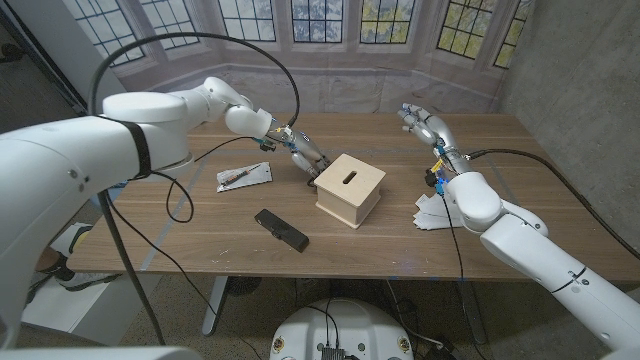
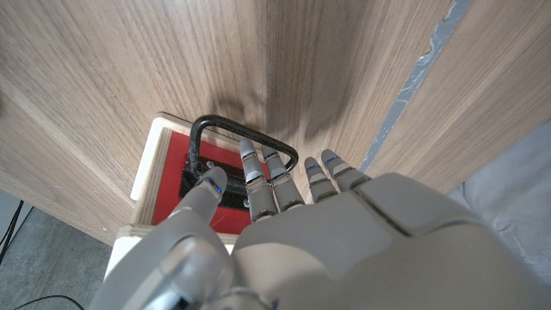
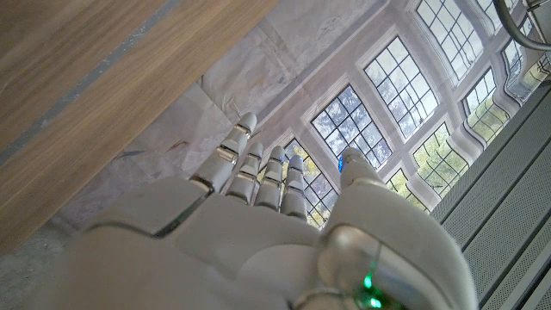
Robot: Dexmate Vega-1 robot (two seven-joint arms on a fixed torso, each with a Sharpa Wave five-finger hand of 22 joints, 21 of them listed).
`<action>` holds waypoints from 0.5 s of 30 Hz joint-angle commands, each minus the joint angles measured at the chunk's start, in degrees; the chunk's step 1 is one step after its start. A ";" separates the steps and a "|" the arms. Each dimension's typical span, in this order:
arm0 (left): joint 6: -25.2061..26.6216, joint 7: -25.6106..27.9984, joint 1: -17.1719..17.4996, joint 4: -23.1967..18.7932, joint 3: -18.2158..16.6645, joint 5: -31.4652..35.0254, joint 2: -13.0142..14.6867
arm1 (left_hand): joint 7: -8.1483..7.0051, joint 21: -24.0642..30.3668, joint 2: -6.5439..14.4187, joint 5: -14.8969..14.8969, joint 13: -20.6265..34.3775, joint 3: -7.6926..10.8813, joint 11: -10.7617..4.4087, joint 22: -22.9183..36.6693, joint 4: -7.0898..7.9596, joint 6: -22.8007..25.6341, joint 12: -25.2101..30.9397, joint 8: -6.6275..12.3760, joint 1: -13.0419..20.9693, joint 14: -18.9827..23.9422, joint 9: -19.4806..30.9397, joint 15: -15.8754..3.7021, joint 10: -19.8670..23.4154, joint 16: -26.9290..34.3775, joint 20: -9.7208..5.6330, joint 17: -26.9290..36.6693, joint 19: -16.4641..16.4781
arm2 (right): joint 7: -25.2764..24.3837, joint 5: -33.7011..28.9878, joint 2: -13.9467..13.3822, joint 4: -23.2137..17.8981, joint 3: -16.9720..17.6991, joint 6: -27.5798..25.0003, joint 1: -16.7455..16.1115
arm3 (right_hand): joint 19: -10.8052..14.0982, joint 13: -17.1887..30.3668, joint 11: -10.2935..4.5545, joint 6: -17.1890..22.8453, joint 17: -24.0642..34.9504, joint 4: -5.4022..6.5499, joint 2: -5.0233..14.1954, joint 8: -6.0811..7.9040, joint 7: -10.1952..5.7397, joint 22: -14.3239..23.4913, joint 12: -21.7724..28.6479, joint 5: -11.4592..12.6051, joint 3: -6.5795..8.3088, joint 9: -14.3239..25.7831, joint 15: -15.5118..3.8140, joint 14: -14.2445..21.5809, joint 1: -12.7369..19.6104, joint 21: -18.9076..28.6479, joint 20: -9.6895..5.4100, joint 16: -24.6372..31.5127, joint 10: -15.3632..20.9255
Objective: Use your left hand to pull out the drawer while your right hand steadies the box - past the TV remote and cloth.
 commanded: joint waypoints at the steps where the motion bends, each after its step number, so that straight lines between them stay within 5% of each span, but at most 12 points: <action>1: -0.25 -1.39 0.22 -0.08 -0.48 -0.69 0.34 | 0.03 0.15 0.01 -0.26 0.07 -0.25 0.22 0.16 0.22 0.81 0.36 0.19 -0.38 0.41 0.16 0.26 0.93 0.27 0.02 -0.06 -0.02 | -0.27 -3.05 -0.65 -2.60 -1.36 -4.09 0.30 | -0.17 0.19 -0.03 0.03 0.09 -0.25 0.15 0.27 -0.03 0.14 0.19 0.35 0.08 0.24 -1.74 0.04 -0.48 0.22 -0.58 0.38 -0.11; 15: -1.86 -0.63 -0.29 -0.06 0.16 0.35 0.95 | 0.19 0.19 -0.02 -0.35 0.09 -0.25 0.27 0.16 0.50 2.31 0.66 0.51 -0.81 1.20 0.16 0.17 2.46 0.44 0.03 -0.05 -0.09 | -0.50 -5.41 -0.59 -3.28 -2.48 -5.24 0.37 | -0.15 0.19 -0.18 0.02 0.10 -0.16 0.15 0.27 -0.06 0.14 0.20 0.32 0.01 0.24 -1.72 0.10 -0.71 0.22 -0.58 0.41 -0.11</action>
